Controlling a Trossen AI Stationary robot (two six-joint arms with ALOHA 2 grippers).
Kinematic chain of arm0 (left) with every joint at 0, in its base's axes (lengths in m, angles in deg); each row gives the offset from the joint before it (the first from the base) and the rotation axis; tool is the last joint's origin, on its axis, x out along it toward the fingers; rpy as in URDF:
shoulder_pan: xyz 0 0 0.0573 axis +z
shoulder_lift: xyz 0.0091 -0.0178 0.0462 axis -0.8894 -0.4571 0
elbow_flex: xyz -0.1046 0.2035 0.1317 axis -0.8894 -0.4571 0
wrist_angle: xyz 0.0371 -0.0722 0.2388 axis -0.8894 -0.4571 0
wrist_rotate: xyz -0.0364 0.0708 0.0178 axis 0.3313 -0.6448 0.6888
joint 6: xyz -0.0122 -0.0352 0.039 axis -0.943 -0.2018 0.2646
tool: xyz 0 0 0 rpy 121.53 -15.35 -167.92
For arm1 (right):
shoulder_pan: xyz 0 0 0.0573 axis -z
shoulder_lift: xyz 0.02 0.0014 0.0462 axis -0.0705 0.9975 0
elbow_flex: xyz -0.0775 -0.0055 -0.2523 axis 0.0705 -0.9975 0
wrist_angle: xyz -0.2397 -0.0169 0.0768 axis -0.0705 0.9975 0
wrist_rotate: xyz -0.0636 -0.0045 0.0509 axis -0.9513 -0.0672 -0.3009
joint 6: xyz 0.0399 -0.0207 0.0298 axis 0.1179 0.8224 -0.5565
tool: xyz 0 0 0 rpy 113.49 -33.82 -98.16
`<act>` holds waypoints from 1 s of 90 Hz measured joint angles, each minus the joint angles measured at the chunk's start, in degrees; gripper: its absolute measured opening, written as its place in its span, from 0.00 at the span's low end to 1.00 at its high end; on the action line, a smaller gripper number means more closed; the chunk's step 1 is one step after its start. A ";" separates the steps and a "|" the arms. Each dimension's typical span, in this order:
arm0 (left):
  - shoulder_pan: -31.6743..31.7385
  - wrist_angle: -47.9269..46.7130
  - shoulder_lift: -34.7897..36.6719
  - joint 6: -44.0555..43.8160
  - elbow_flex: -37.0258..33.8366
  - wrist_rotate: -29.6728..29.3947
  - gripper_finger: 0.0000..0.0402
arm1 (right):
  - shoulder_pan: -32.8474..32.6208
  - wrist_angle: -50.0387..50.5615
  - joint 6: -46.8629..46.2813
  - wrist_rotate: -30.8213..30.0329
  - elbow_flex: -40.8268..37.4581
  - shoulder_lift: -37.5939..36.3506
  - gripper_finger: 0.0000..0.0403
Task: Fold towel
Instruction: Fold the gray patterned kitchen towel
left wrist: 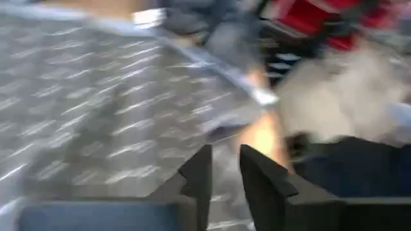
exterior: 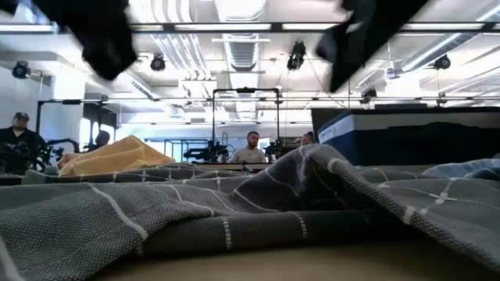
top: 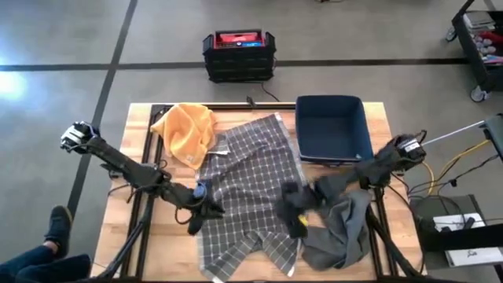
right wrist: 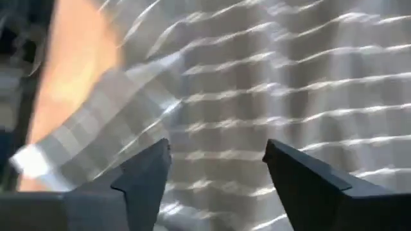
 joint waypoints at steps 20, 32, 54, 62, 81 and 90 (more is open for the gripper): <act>-8.81 -28.44 -19.84 -6.82 22.42 -4.55 0.36 | -12.70 -0.70 -7.69 -7.56 0.68 4.69 0.69; -13.50 -32.01 -30.28 -13.05 31.61 -4.76 0.36 | -16.04 -2.74 -12.21 -8.43 3.24 8.75 0.70; -18.79 -32.86 -43.30 -19.76 43.81 -4.72 0.32 | -18.89 -4.13 -16.67 -7.63 11.21 17.07 0.66; -19.70 -32.43 -46.79 -19.70 47.57 -4.68 0.30 | -19.10 -3.65 -19.48 -7.74 13.23 19.01 0.64; -20.65 -37.97 -53.44 -20.38 51.88 -4.62 0.29 | -20.31 -3.56 -23.90 -7.71 14.39 21.48 0.60; -20.86 -38.32 -55.19 -21.29 51.90 -4.66 0.30 | -20.73 -3.90 -25.62 -7.73 14.44 21.50 0.59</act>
